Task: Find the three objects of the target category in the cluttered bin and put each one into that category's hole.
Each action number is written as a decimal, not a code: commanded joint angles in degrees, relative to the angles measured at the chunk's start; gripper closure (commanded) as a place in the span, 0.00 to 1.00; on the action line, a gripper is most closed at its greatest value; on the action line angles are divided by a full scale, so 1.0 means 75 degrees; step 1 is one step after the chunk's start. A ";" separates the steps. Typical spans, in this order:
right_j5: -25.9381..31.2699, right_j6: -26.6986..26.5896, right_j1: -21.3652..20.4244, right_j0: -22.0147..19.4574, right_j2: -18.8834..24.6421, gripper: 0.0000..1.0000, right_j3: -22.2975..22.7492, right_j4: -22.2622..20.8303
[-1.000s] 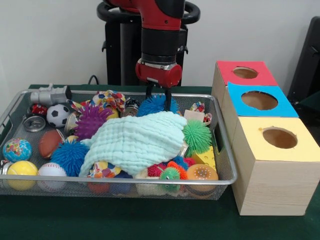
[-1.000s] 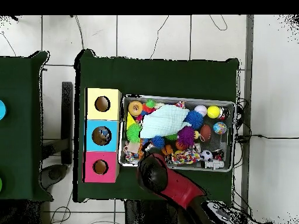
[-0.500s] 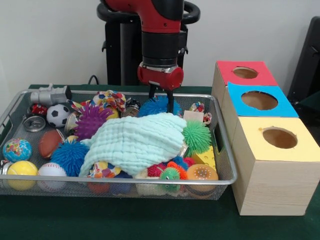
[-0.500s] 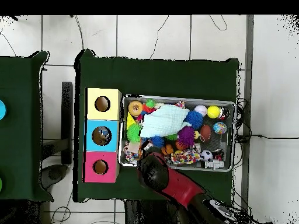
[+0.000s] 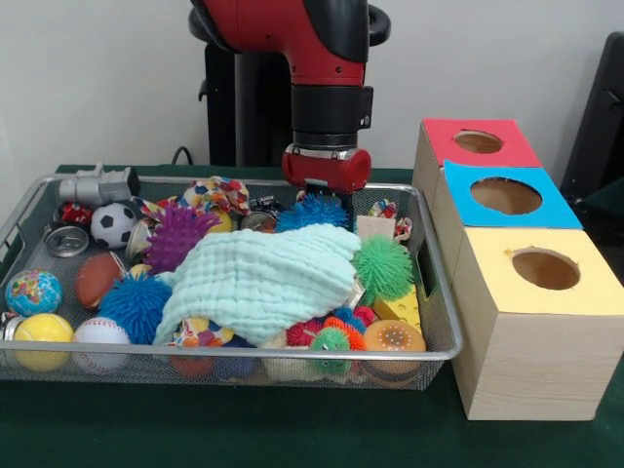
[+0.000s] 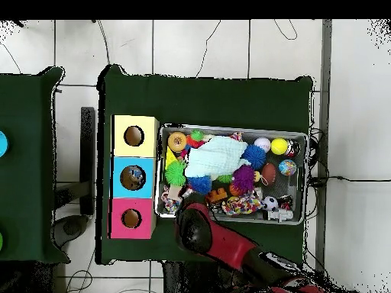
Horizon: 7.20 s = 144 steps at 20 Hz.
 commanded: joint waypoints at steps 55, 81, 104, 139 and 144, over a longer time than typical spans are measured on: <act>0.1722 0.1081 0.2193 -0.0759 0.0185 0.00 -0.4330 -0.5309; 0.5541 0.1013 -0.0821 0.1246 -0.1994 0.00 -0.1574 -0.1045; 0.6766 -0.0479 -0.1633 0.0070 -0.0632 0.00 -0.3190 -0.1660; 0.4816 0.1839 0.1299 0.1629 -0.3084 0.00 -0.6053 -0.3225; 0.4711 0.2137 0.1439 0.1615 -0.3198 0.00 -0.5481 -0.2565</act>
